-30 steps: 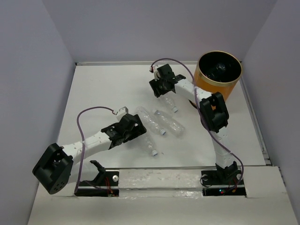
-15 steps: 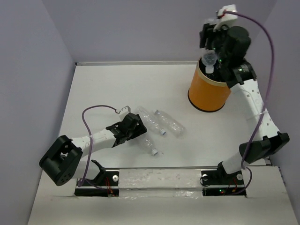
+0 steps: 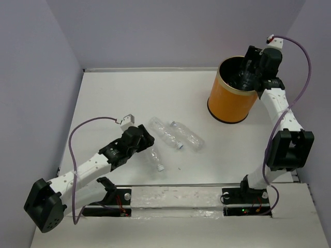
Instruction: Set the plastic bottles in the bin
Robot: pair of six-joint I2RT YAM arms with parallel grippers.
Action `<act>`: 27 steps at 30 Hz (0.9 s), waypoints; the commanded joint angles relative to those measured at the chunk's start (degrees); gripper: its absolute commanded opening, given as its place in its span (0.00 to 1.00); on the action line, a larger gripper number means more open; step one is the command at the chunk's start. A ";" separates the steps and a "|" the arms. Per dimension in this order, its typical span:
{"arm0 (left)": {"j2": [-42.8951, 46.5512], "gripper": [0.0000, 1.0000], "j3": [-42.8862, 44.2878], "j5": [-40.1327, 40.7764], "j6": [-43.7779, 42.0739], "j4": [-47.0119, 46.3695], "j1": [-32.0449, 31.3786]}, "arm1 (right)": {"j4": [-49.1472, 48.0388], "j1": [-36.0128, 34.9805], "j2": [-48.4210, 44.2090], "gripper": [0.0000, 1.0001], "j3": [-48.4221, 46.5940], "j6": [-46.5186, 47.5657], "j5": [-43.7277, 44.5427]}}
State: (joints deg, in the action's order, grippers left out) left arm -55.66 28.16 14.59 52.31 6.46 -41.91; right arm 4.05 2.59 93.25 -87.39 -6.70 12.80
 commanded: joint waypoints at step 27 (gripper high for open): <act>-50.22 0.57 93.45 3.34 -16.11 -12.26 -4.58 | -4.23 -2.85 -67.49 0.00 65.77 -30.31 -47.59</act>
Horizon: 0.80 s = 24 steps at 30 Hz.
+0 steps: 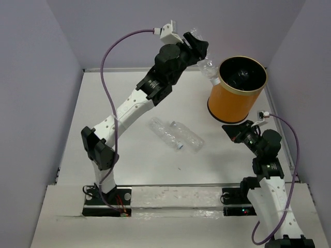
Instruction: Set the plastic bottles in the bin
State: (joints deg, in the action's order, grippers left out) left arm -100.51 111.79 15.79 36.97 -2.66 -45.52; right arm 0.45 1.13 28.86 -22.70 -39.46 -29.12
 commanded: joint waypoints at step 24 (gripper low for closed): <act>-39.07 0.99 34.82 11.20 -11.65 -31.89 -6.60 | 7.20 -7.28 -8.04 0.00 0.73 5.53 -8.93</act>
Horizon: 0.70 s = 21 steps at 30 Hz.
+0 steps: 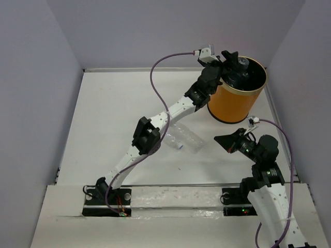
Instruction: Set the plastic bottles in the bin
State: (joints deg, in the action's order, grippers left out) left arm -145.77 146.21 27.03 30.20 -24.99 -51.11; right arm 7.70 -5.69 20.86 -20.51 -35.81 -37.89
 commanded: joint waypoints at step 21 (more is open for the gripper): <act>82.28 0.99 -100.45 -1.52 17.49 28.76 6.10 | -3.31 -22.67 26.65 0.48 -14.10 12.50 20.25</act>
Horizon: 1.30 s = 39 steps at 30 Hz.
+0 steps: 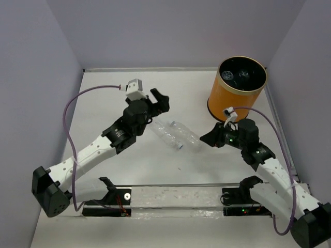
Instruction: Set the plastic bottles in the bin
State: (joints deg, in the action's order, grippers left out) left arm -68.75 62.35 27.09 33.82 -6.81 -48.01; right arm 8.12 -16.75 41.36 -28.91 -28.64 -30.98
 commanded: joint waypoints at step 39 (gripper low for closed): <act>-17.56 0.63 -23.06 -10.66 16.01 -8.75 15.05 | 7.79 -19.90 49.99 0.32 -38.85 21.00 33.61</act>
State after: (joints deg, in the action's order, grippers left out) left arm -89.10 40.38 11.86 52.99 -17.17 -33.45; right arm 17.78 -36.10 100.49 -65.10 -6.35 -1.34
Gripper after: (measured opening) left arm 0.738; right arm 0.500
